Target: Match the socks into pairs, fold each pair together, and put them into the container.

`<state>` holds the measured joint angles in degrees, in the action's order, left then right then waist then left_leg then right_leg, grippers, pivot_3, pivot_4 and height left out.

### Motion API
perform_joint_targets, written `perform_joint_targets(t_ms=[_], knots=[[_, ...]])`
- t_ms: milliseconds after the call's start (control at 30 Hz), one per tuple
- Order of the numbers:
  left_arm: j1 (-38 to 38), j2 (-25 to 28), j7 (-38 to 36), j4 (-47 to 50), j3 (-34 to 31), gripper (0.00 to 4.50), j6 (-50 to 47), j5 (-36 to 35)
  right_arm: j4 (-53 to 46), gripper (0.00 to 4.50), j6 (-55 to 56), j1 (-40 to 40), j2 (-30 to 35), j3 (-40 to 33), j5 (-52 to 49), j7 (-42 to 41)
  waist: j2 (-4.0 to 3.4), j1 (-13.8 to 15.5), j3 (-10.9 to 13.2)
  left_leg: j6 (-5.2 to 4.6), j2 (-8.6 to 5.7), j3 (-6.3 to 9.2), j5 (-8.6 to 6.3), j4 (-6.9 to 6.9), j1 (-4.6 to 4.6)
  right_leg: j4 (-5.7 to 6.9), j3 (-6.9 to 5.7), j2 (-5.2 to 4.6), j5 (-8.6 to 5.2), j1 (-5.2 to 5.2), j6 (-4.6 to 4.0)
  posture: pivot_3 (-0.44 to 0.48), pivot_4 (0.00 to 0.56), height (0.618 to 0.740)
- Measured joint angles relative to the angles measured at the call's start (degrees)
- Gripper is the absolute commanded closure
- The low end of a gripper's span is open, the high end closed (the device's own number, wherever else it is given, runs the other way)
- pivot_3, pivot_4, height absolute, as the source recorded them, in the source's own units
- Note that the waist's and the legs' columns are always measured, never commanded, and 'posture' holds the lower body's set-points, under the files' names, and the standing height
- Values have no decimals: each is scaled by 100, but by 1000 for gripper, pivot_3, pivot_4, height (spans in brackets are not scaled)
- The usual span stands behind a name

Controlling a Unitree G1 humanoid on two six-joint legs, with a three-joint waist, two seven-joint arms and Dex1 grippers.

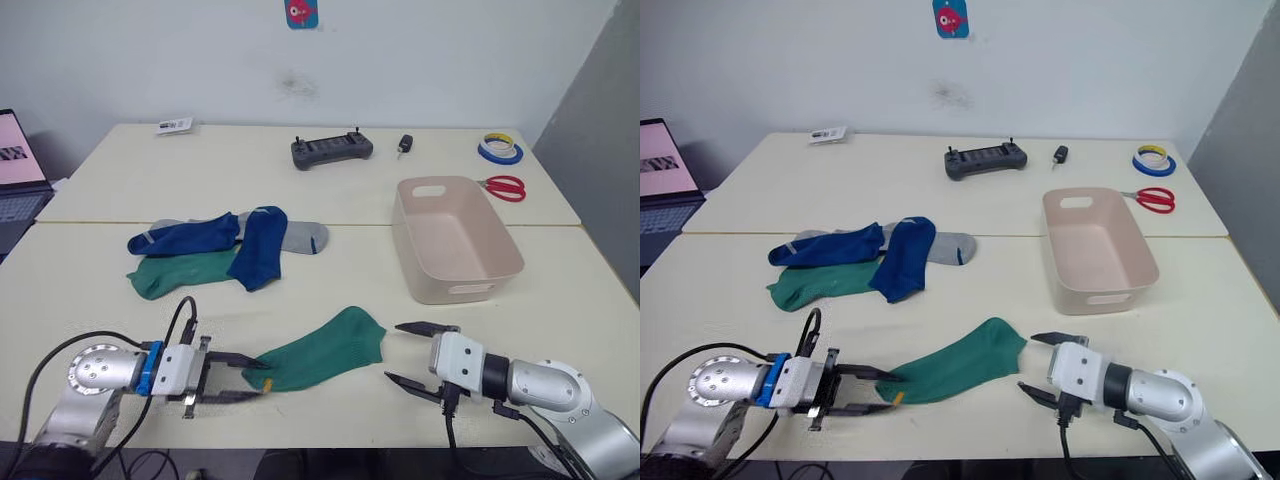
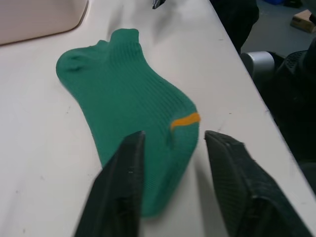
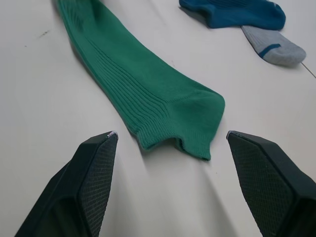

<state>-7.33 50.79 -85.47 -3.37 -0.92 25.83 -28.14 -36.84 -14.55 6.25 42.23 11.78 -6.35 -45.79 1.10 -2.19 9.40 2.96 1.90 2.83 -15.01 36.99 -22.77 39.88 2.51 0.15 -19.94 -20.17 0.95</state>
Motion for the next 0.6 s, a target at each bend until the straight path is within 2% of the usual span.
perform_joint_targets(t_ms=[67,167,400,533,600], knots=[[-463,119,110,365,-247,1954,-66,5,-82,686,-84,-99,22,23,-54,-68,-2,13,1,0,-2,1,0,-1,2,1,-4,-6,-1,2,-2,0,150,740],[-958,29,474,880,-528,1954,18,201,-143,686,-126,-220,73,52,-114,-210,-3,50,2,0,-13,0,0,0,4,-2,-10,-17,-2,10,-2,0,150,740],[-956,-789,1765,1093,-491,1954,311,1399,-146,686,-171,-474,260,58,-189,-507,1,65,-1,0,-20,2,0,0,1,-12,-15,-23,-1,15,-1,0,150,740],[-868,-893,2054,1133,-242,2849,367,1714,41,686,-43,-629,293,62,-143,-619,2,59,-1,0,-19,2,0,0,3,-10,-15,-22,-1,15,-2,0,150,740],[-829,-893,2101,1130,-98,3536,383,1779,240,686,175,-793,365,80,2,-680,2,46,-1,0,-20,-1,0,0,5,-9,-12,-22,-1,15,-2,0,150,740]])
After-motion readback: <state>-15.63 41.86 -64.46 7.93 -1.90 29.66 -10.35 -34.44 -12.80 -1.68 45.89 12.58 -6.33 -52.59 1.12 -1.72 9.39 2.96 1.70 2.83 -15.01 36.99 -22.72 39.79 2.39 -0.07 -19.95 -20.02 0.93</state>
